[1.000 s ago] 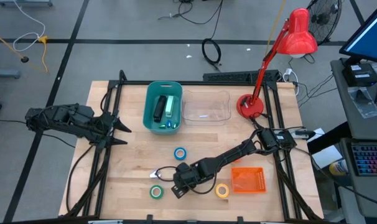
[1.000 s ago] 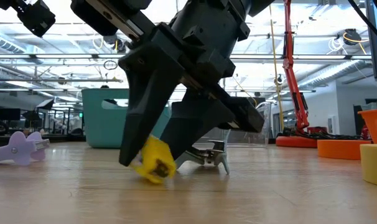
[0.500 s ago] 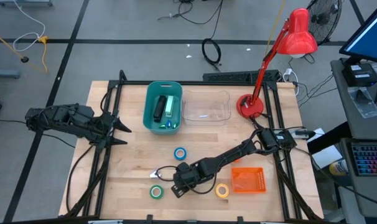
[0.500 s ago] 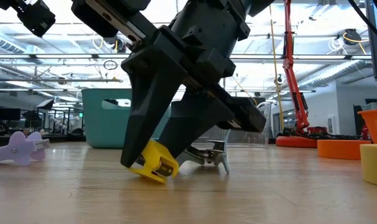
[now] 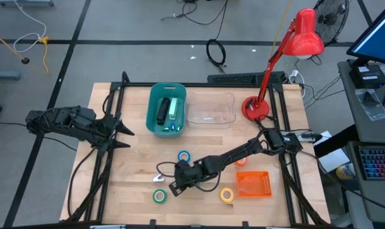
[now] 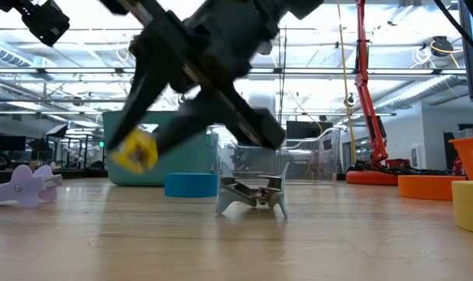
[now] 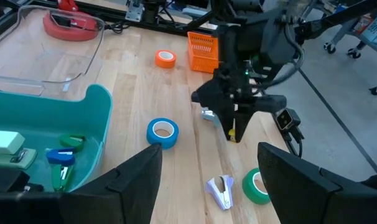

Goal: Pick and place Stapler, Stapler remover, tape
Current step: Put the mini yellow stapler into the blue bin

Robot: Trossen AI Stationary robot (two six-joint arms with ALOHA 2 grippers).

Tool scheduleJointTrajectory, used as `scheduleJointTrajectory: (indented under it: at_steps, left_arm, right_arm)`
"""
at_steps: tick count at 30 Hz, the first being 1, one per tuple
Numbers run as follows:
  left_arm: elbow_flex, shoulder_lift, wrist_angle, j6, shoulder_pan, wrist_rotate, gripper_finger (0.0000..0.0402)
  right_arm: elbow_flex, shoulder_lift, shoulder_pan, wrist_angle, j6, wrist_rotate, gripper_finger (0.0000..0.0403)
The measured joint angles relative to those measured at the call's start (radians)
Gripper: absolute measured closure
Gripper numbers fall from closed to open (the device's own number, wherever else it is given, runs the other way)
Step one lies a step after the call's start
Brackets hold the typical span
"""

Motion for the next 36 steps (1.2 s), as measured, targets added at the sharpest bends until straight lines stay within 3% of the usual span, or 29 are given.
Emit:
scheduleJointTrajectory:
  at_steps: [11, 19, 27, 36]
  left_arm:
    - [0.0, 0.006, 0.103, -0.05, 0.0, 0.001, 0.0135]
    - [0.0, 0.099, 0.226, -0.087, 0.0, 0.001, 0.0135]
    - [0.0, 0.247, 0.309, -0.116, 0.0, -0.008, 0.0135]
    - [0.0, 0.373, 0.529, -0.127, 0.002, -0.101, 0.0135]
  right_arm:
    - [0.001, -0.129, -0.05, 0.059, -0.104, 0.144, 0.0337]
    - [0.001, -0.216, -0.118, 0.21, -0.288, 0.23, 0.0334]
    - [0.004, -0.284, -0.215, 0.344, -0.544, 0.216, 0.0333]
    - [0.003, -0.297, -0.302, 0.433, -0.682, 0.044, 0.0335]
